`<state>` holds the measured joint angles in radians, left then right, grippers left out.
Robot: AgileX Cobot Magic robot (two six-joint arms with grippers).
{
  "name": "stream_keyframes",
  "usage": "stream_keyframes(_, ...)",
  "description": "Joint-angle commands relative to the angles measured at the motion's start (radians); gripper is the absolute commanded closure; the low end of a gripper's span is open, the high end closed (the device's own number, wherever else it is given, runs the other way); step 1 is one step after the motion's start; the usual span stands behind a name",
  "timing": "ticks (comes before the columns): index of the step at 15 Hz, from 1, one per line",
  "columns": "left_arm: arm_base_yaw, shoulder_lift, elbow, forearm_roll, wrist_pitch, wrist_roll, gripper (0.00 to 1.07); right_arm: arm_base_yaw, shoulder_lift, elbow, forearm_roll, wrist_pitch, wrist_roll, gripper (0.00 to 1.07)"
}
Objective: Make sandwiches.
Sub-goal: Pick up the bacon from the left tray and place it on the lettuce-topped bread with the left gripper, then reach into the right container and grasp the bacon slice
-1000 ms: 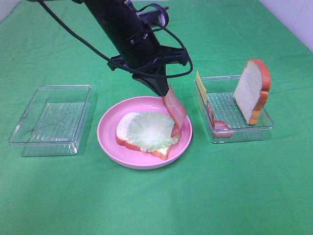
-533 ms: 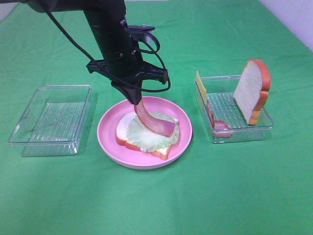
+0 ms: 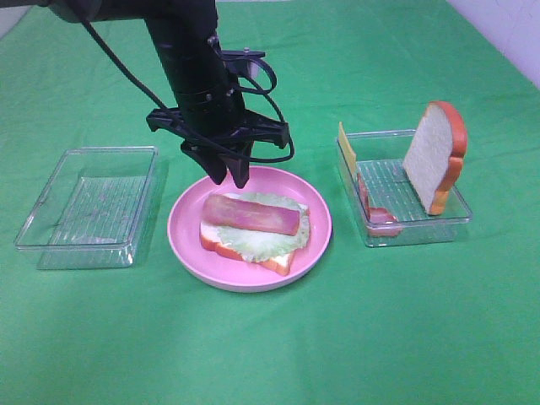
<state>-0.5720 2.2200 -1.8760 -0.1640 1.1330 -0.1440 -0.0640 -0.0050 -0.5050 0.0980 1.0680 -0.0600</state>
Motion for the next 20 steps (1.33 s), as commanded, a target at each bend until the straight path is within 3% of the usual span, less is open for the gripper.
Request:
stream_keyframes(1,-0.002,-0.018,-0.049,0.023,0.069,0.003,0.30,-0.004,-0.015,0.002,0.000,-0.008,-0.012,0.34)
stream_keyframes(5,-0.002,-0.069,-0.188,0.177,0.156,-0.007,0.30,-0.004,-0.015,0.002,0.000,-0.008,-0.012,0.34)
stream_keyframes(9,0.001,-0.208,-0.189,0.198,0.156,-0.009,0.30,-0.004,-0.015,0.002,0.000,-0.008,-0.012,0.34)
stream_keyframes(12,0.001,-0.326,-0.183,0.145,0.156,-0.011,0.30,-0.004,-0.015,0.002,0.000,-0.008,-0.012,0.34)
stream_keyframes(15,0.001,-0.487,-0.095,0.138,0.156,-0.022,0.30,-0.004,-0.015,0.002,0.000,-0.008,-0.012,0.34)
stream_keyframes(17,0.001,-0.648,0.055,0.150,0.156,-0.061,0.30,-0.004,-0.015,0.002,0.000,-0.008,-0.012,0.34)
stream_keyframes(20,0.001,-0.808,0.237,0.150,0.156,-0.065,0.30,-0.004,-0.015,0.002,0.000,-0.008,-0.012,0.34)
